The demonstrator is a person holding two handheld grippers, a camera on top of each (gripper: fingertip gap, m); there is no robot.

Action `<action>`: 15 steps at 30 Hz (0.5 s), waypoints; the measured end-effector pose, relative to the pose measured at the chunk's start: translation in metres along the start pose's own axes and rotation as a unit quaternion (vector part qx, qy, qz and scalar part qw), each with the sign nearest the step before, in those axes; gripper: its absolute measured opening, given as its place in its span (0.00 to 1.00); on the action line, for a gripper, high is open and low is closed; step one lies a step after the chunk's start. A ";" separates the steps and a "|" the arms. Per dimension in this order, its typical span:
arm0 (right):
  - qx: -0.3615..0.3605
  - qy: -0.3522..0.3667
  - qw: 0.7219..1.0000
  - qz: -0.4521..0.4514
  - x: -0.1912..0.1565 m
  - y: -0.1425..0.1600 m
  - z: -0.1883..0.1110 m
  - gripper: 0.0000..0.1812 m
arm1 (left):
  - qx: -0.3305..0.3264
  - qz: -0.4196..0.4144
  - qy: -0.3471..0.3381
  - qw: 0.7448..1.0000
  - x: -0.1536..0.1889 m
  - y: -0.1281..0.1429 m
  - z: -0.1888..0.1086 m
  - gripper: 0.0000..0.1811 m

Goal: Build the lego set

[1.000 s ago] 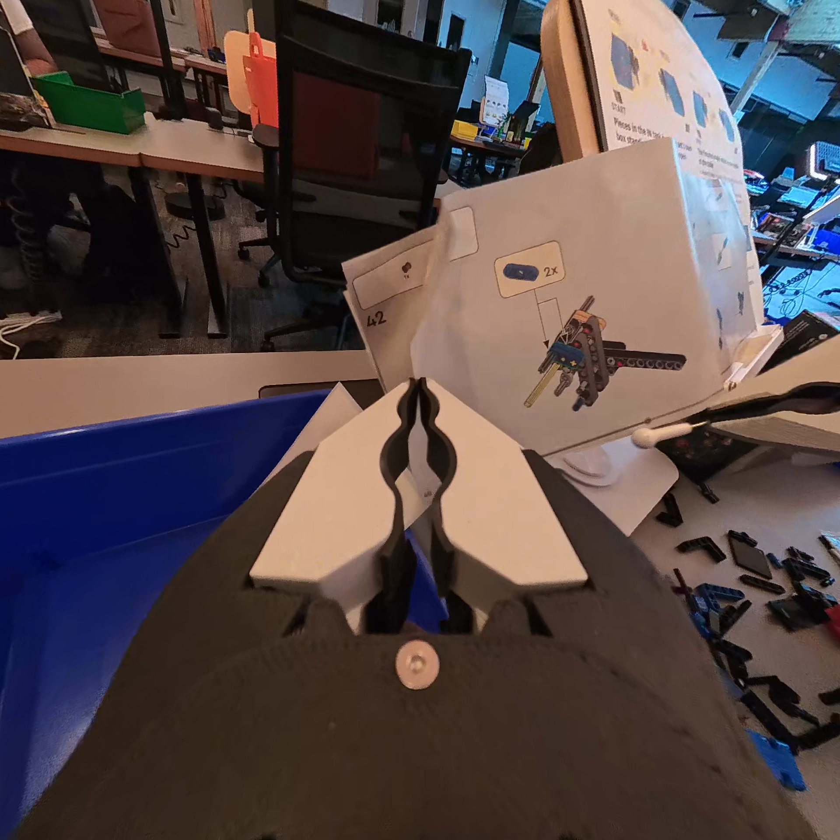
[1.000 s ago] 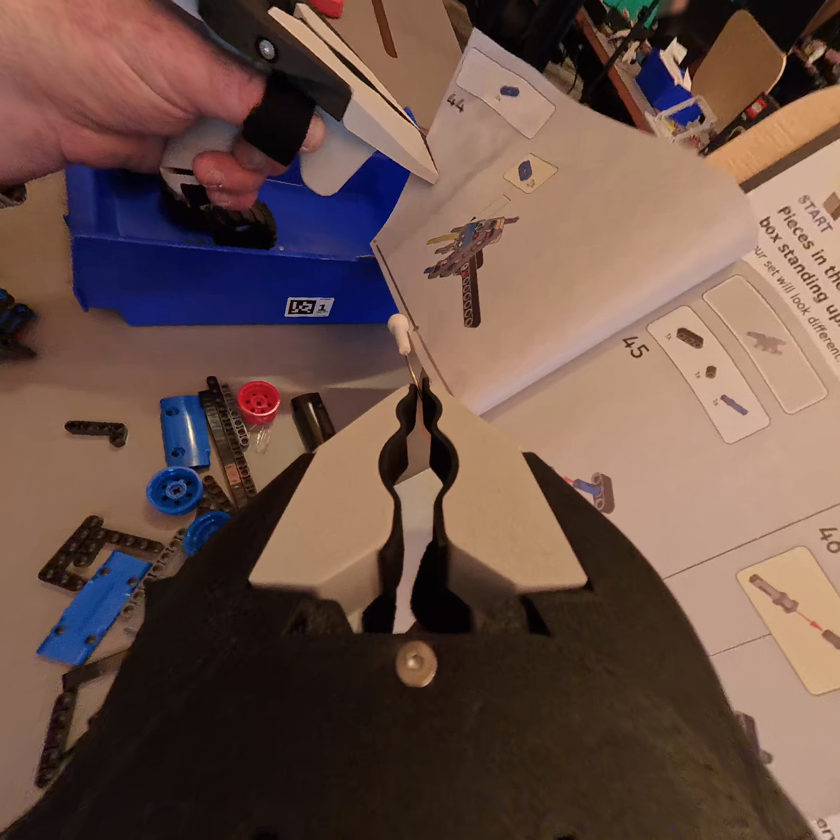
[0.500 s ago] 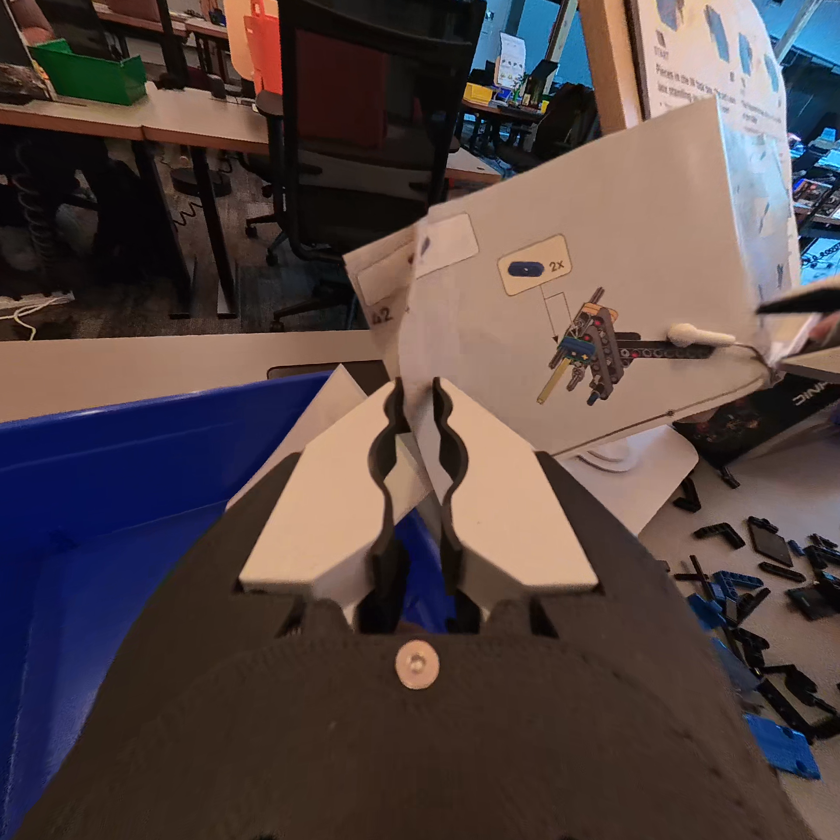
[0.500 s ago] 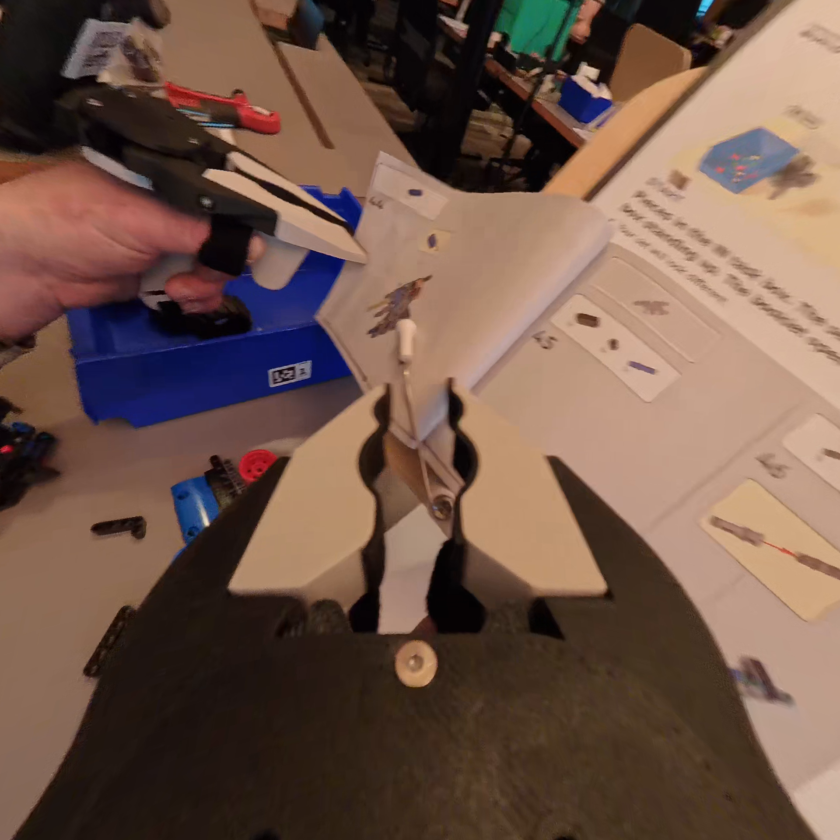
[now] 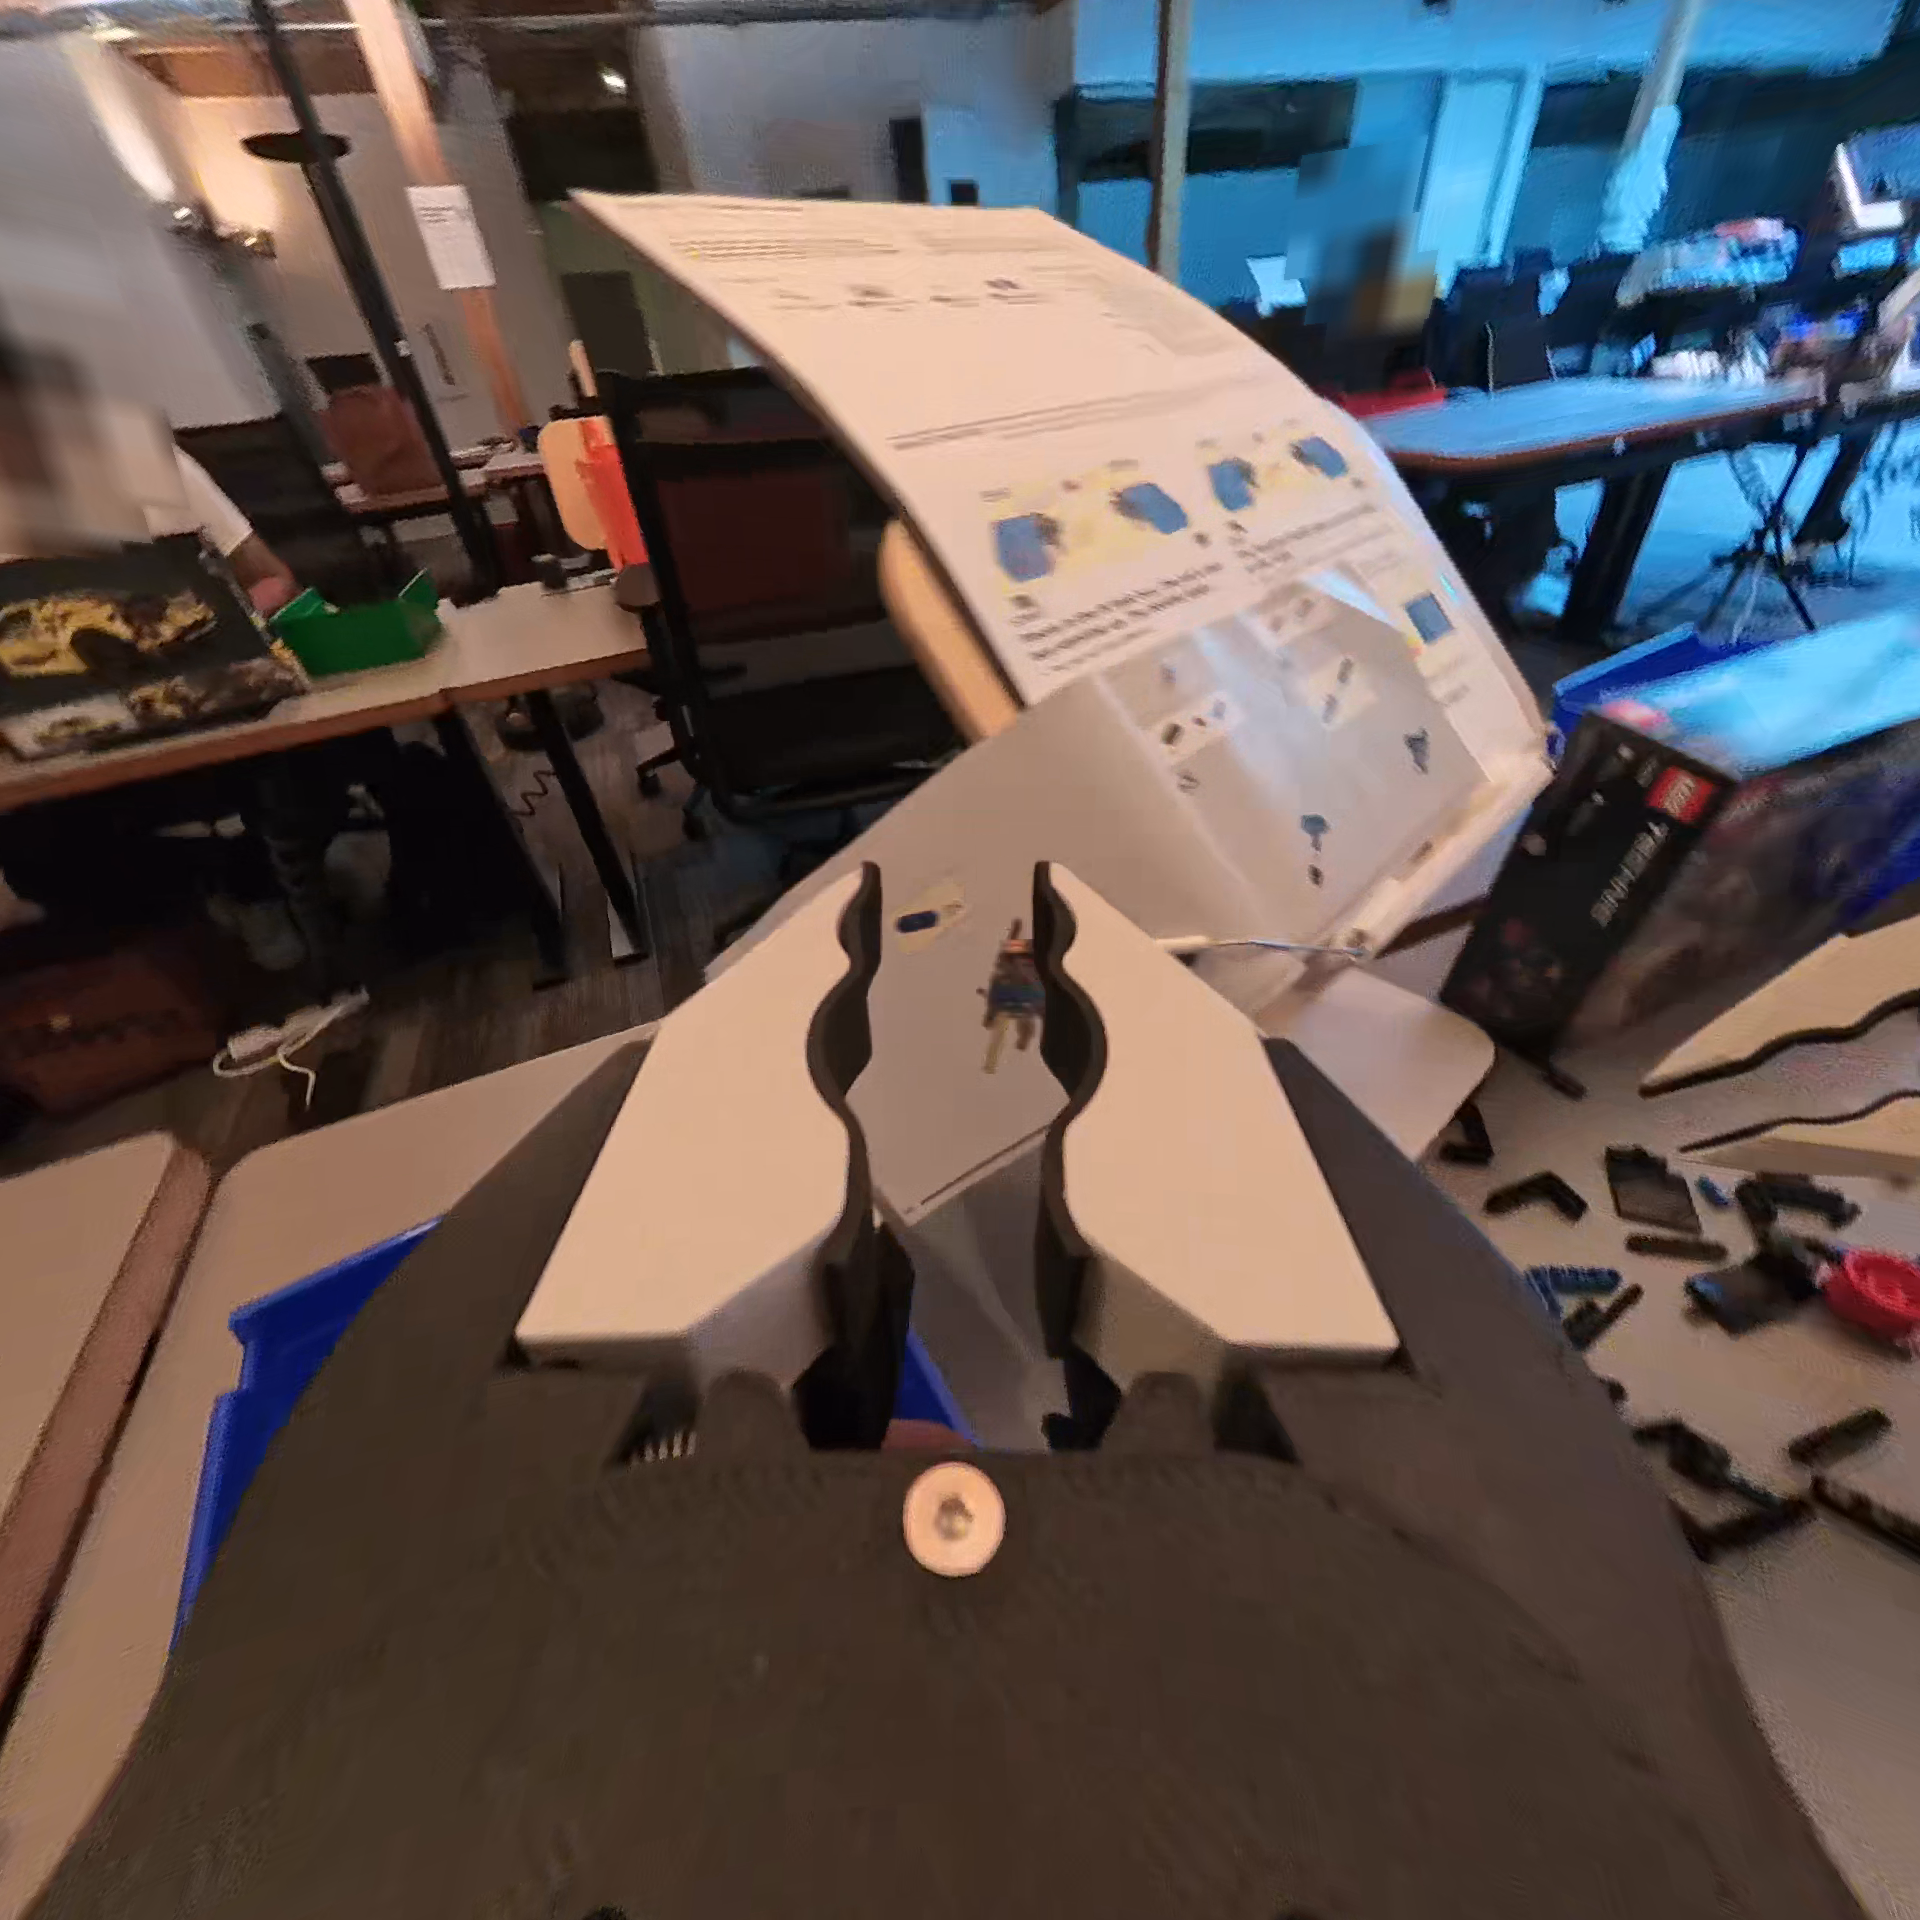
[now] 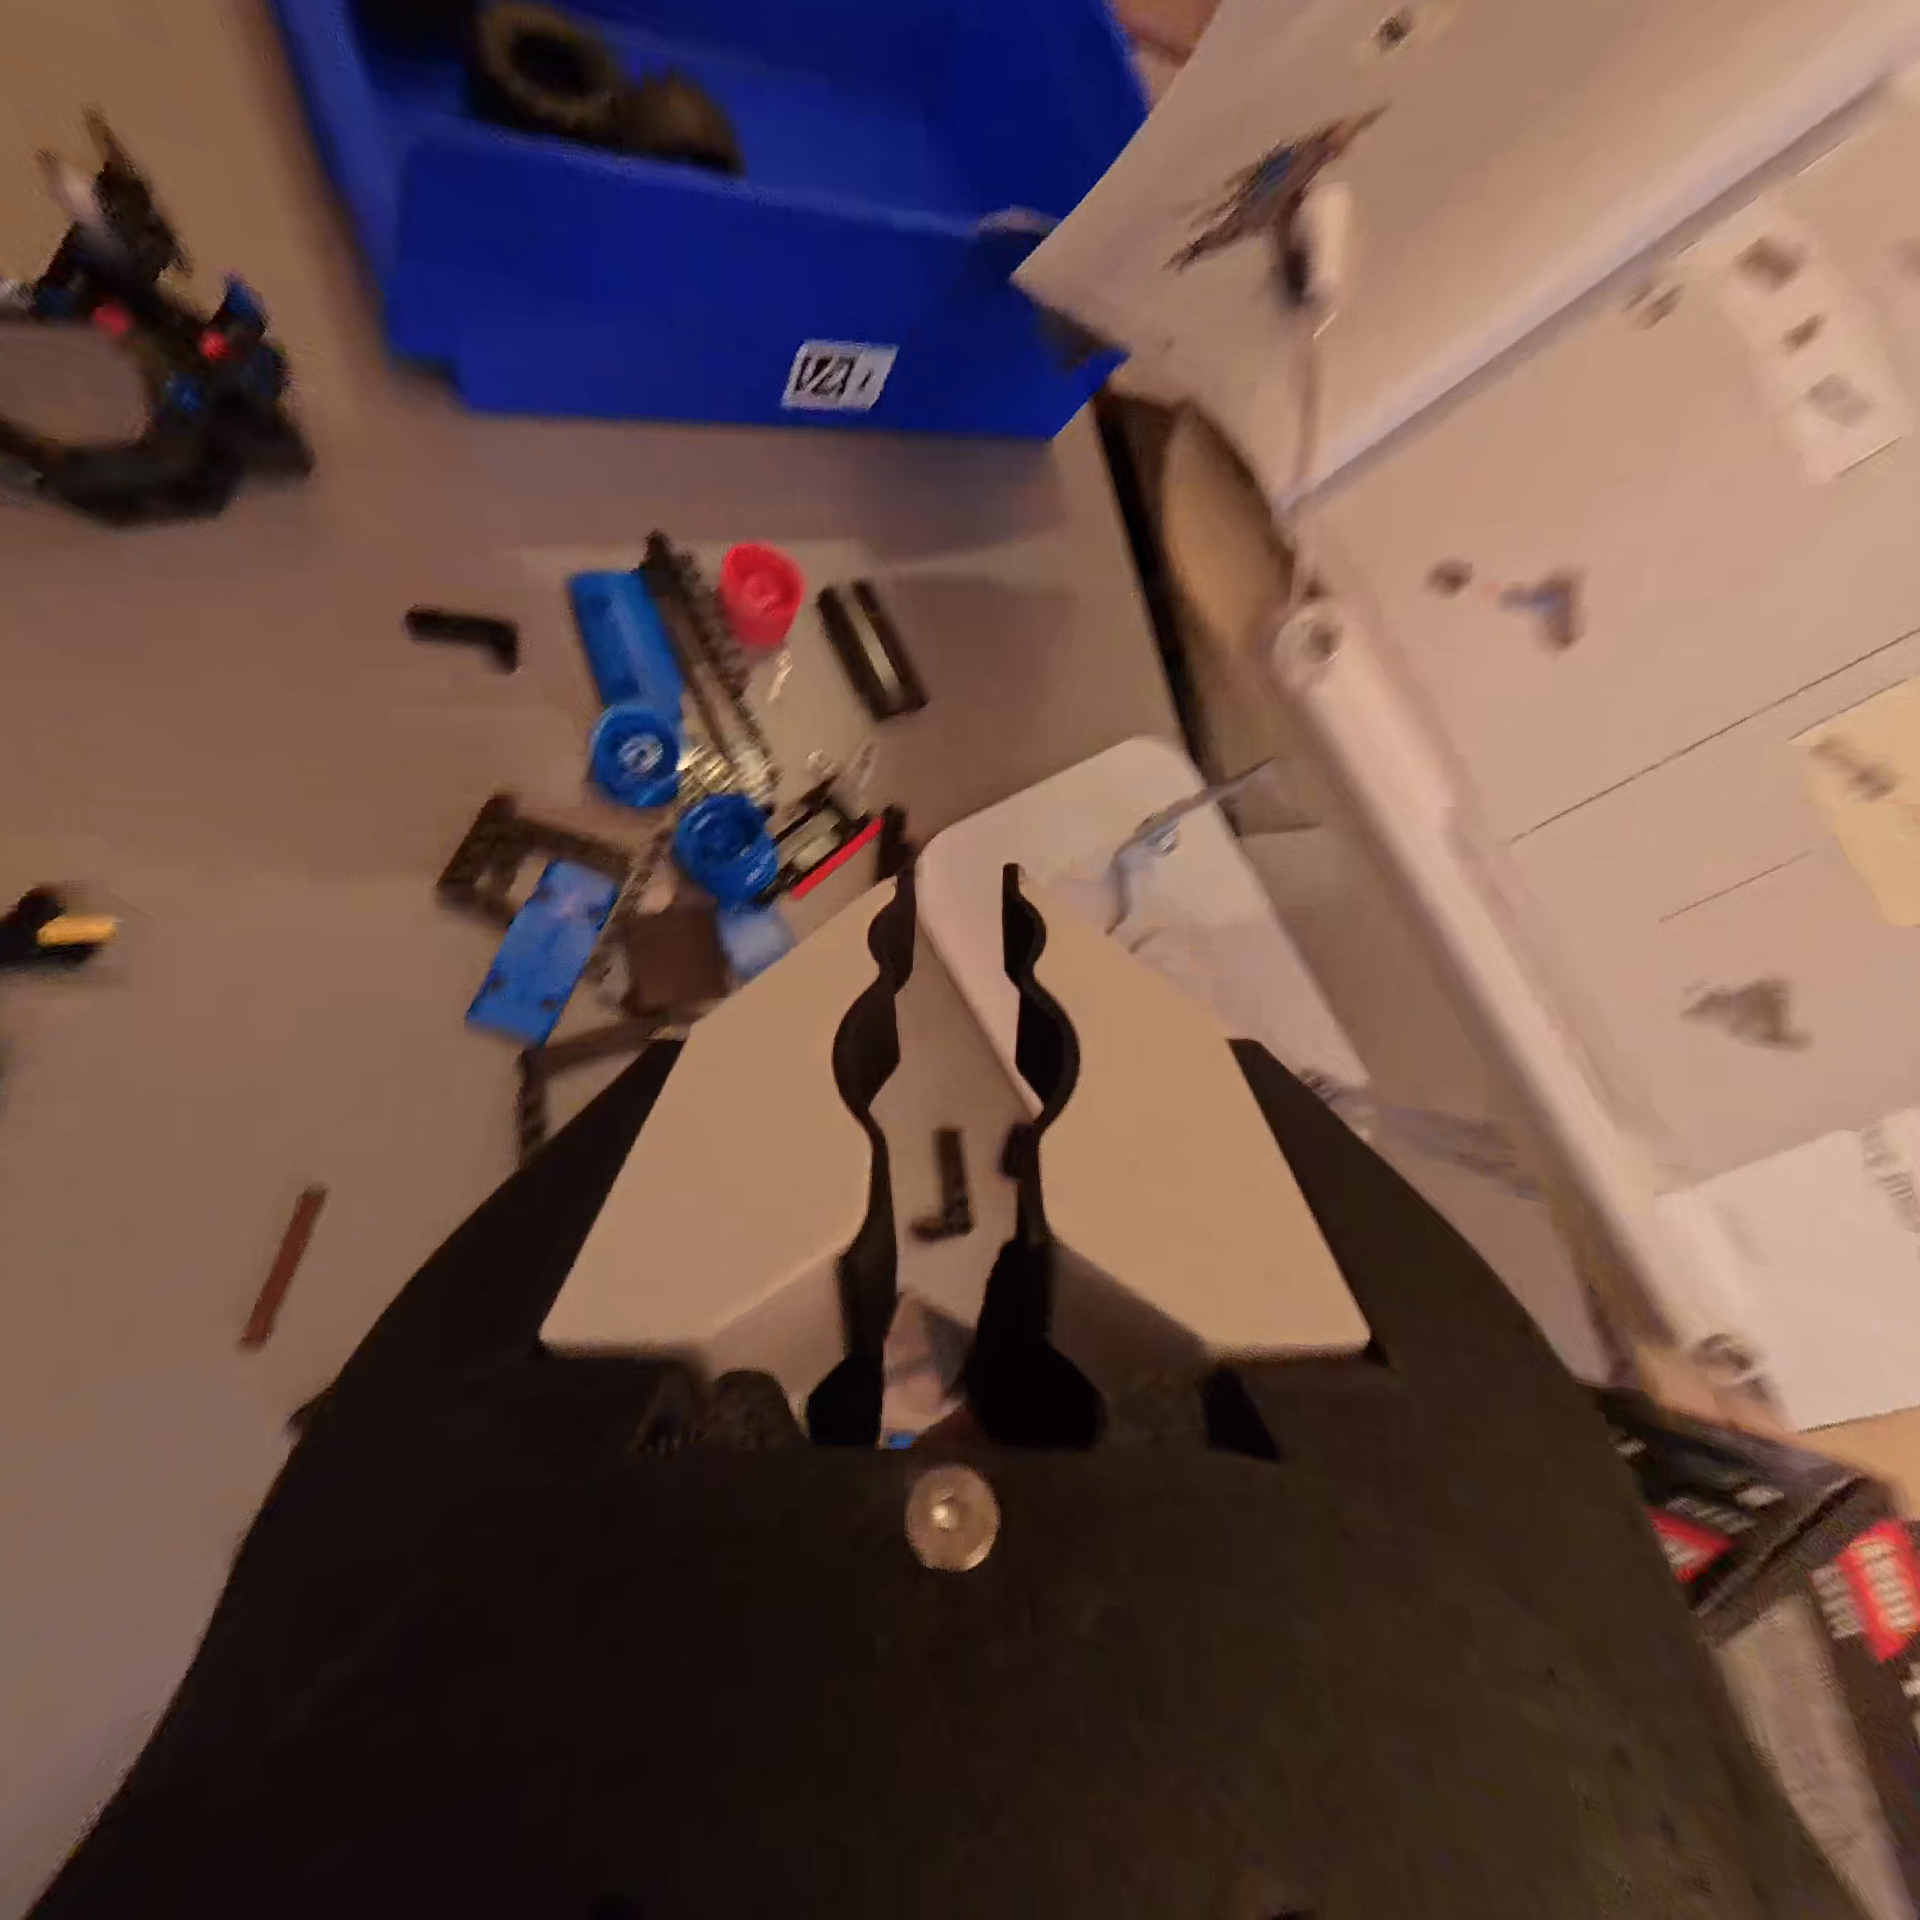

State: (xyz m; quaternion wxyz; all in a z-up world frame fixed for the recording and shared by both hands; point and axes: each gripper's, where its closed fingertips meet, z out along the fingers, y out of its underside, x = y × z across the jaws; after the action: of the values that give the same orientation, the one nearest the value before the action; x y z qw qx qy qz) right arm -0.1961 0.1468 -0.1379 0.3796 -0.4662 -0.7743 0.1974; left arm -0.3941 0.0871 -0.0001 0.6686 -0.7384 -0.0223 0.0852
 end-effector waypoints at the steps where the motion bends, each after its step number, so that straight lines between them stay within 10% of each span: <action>1: -0.010 -0.013 1.000 0.008 -0.010 0.013 -0.003 0.07 | -0.009 0.022 0.011 1.000 0.012 0.000 0.001 0.14; 7: -0.046 -0.019 0.996 0.069 -0.036 0.090 -0.041 0.05 | -0.076 0.176 0.133 0.972 0.110 0.047 -0.011 0.15; 15: -0.087 0.000 0.988 0.125 -0.054 0.167 -0.094 0.07 | -0.145 0.259 0.394 0.870 0.231 0.150 -0.076 0.17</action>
State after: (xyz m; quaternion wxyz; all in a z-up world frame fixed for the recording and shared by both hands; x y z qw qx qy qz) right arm -0.0131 0.1764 -0.2107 0.3097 -0.5906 -0.7243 0.1751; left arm -0.1666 0.0304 -0.1645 0.4616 -0.7786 0.4225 -0.0468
